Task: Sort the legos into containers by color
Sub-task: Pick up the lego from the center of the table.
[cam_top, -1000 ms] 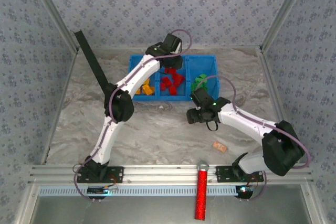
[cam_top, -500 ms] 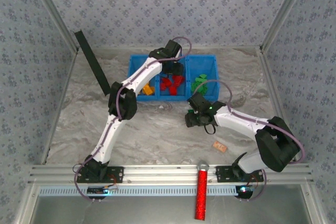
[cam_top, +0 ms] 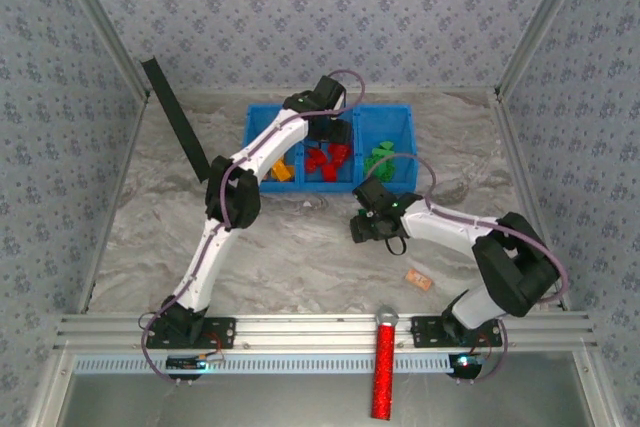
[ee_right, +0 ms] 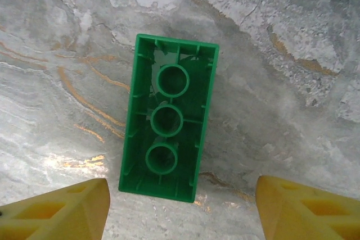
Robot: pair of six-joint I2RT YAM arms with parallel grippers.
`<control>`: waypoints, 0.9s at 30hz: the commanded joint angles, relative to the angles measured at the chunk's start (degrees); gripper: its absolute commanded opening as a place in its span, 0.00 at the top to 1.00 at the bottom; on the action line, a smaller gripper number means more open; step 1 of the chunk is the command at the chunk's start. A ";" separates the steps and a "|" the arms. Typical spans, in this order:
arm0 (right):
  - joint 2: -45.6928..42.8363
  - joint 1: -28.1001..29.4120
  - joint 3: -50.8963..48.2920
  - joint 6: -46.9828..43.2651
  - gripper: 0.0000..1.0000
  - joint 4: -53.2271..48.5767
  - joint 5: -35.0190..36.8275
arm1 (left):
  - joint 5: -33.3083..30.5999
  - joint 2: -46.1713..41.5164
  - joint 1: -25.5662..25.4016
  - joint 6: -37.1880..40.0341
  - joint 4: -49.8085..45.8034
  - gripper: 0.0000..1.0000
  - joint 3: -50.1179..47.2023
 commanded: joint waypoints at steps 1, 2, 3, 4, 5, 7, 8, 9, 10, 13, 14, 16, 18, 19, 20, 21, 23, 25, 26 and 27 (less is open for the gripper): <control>1.60 0.11 2.28 -0.17 0.32 0.40 1.34 | 1.11 -8.43 0.16 1.69 -0.21 0.36 -1.82; 2.12 0.11 2.61 -0.29 0.33 0.34 1.26 | 0.95 -9.59 0.16 1.85 -0.09 0.36 -2.49; 2.60 0.12 2.84 -0.45 0.35 0.50 1.12 | 0.68 -10.64 0.12 1.96 -0.33 0.35 -3.00; 3.03 0.08 3.07 -0.49 0.36 0.60 1.08 | 0.52 -11.60 0.16 2.13 -0.42 0.35 -3.53; 3.46 0.13 3.23 -0.56 0.38 0.66 0.99 | 0.58 -12.61 0.18 2.19 -0.23 0.35 -4.56; 4.49 0.12 3.71 -0.63 0.42 0.86 0.87 | 0.59 -14.63 0.14 2.36 0.58 0.35 -6.75; 5.02 0.10 3.90 -0.65 0.45 0.93 0.82 | 0.50 -15.77 0.17 2.45 1.14 0.35 -8.03; 5.53 0.09 4.12 -0.73 0.47 1.02 0.81 | 0.50 -16.74 0.11 2.58 1.55 0.35 -9.26; 6.00 0.12 4.30 -0.74 0.49 1.14 0.77 | 0.41 -17.39 0.13 2.63 1.88 0.35 -10.16; 7.40 0.11 4.83 -0.82 0.55 1.18 0.47 | 0.33 -19.91 0.16 2.89 2.77 0.35 -13.30; 7.73 0.13 4.89 -0.83 0.58 1.16 0.44 | 0.24 -20.86 0.12 3.01 3.02 0.35 -14.53; 8.30 0.11 5.26 -0.83 0.62 0.74 0.55 | -0.11 -23.20 0.18 3.21 3.74 0.35 -17.13; 8.25 0.13 5.56 -0.85 0.65 -0.23 0.96 | -0.73 -26.13 0.17 3.33 4.74 0.34 -21.07; 8.02 0.19 5.59 -0.63 0.66 -0.98 1.37 | -1.33 -27.65 0.15 3.29 5.26 0.34 -23.02; 7.55 0.19 5.52 -0.41 0.66 -1.69 1.65 | -2.34 -29.71 0.24 3.14 5.88 0.34 -25.21; 6.82 0.21 5.40 -0.24 0.67 -2.32 1.82 | -3.39 -31.77 0.23 2.95 6.72 0.34 -29.18; 4.77 0.38 4.84 -0.04 0.68 -3.68 2.09 | -4.87 -36.16 0.29 2.79 8.24 0.33 -35.08; 2.00 0.26 4.54 0.14 0.69 -5.67 2.37 | -6.31 -40.56 0.44 2.61 8.96 0.33 -40.69; 0.39 0.17 4.66 0.10 0.69 -7.08 2.61 | -6.98 -42.85 0.47 2.59 8.96 0.32 -43.50; -1.17 0.04 5.07 0.10 0.69 -8.61 2.92 | -7.79 -45.08 0.49 2.65 8.96 0.32 -46.11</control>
